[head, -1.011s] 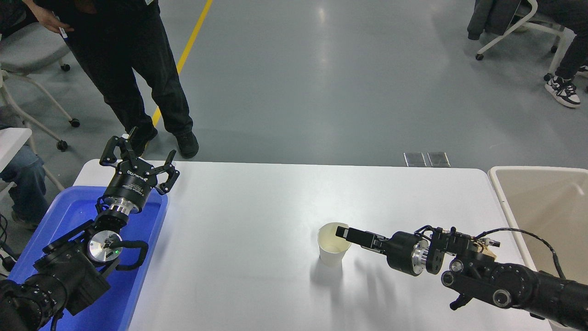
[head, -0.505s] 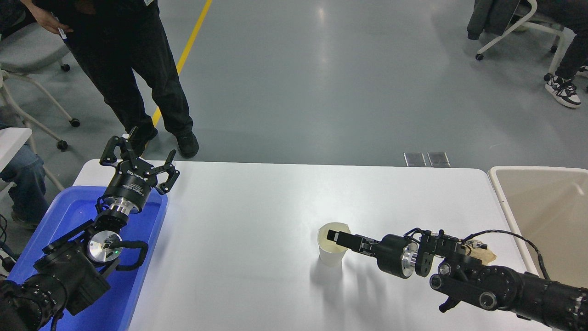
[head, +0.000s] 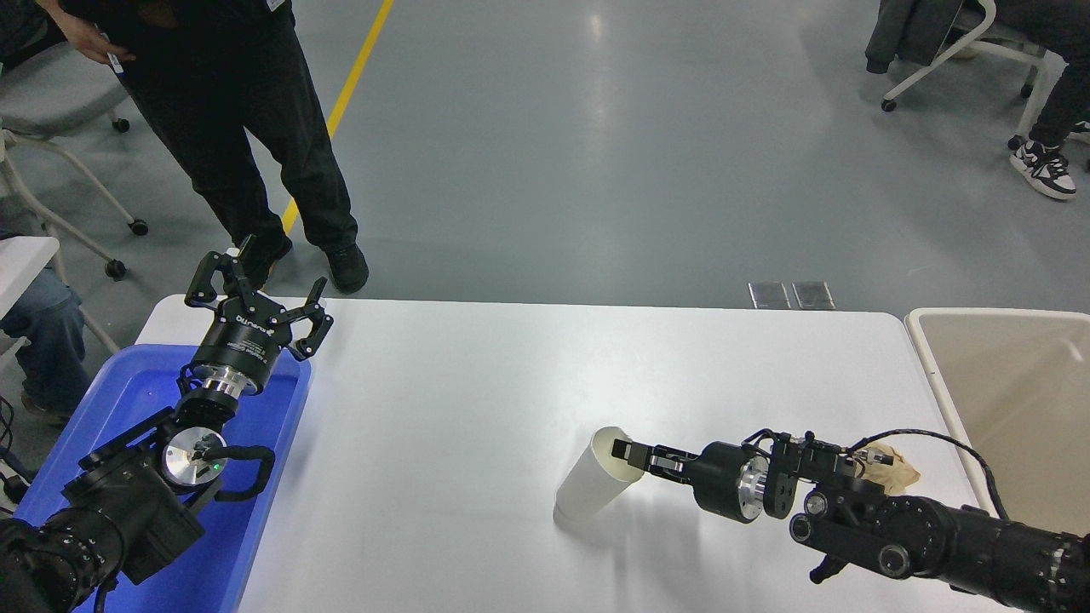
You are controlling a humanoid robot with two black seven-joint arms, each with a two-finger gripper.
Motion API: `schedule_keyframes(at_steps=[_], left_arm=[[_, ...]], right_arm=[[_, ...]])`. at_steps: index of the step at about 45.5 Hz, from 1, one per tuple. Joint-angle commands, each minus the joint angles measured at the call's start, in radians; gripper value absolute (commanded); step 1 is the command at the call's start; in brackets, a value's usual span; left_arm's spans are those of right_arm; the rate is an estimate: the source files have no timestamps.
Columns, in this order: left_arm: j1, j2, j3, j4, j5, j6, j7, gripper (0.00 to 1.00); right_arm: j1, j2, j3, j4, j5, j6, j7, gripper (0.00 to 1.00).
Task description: Dispose of the paper cup in the dustbin
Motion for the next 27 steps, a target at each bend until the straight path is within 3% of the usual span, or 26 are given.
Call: schedule_keyframes(at_steps=[1,27], left_arm=[[-0.001,0.000,-0.001,0.000,0.000,-0.001,0.000,1.00],[-0.001,0.000,-0.001,0.000,0.000,-0.001,0.000,1.00]], right_arm=[[0.003,-0.005,-0.002,0.005,0.002,0.003,0.001,0.00],[0.005,-0.020,0.016,0.016,0.020,0.000,0.047,0.00]])
